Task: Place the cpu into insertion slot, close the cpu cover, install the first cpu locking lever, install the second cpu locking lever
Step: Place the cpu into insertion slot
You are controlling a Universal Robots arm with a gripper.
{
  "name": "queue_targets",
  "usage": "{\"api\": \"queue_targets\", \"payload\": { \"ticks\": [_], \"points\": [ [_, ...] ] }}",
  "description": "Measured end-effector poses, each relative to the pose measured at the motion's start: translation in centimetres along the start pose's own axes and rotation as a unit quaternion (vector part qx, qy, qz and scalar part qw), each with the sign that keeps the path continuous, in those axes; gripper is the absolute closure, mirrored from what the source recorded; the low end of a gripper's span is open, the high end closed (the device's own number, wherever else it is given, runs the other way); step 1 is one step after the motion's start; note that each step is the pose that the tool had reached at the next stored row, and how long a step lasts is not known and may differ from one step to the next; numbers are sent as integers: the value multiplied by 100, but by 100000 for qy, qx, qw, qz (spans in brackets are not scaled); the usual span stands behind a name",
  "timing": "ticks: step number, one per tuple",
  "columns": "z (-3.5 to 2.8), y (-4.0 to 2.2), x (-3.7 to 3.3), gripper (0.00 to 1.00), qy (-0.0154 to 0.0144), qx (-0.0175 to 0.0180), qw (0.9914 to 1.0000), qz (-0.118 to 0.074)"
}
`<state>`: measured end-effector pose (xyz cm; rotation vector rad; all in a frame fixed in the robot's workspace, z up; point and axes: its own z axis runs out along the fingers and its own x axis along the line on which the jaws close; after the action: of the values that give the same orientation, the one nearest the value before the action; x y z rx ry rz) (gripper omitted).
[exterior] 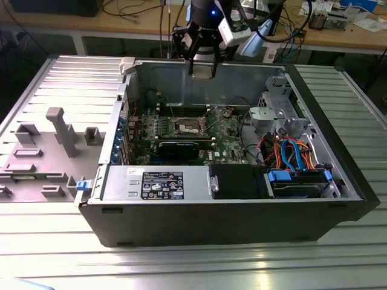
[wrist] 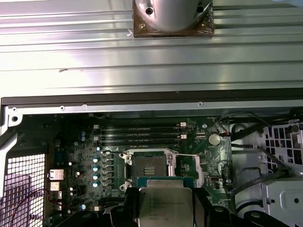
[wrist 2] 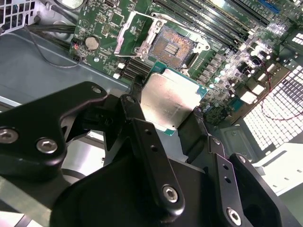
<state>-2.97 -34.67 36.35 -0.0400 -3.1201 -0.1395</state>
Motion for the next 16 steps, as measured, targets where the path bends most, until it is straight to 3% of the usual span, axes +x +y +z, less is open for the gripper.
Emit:
{"api": "queue_targets", "payload": {
  "ticks": [16],
  "points": [
    [36, -9, 14, 45, 2, 1, 100000, -2]
  ]
}}
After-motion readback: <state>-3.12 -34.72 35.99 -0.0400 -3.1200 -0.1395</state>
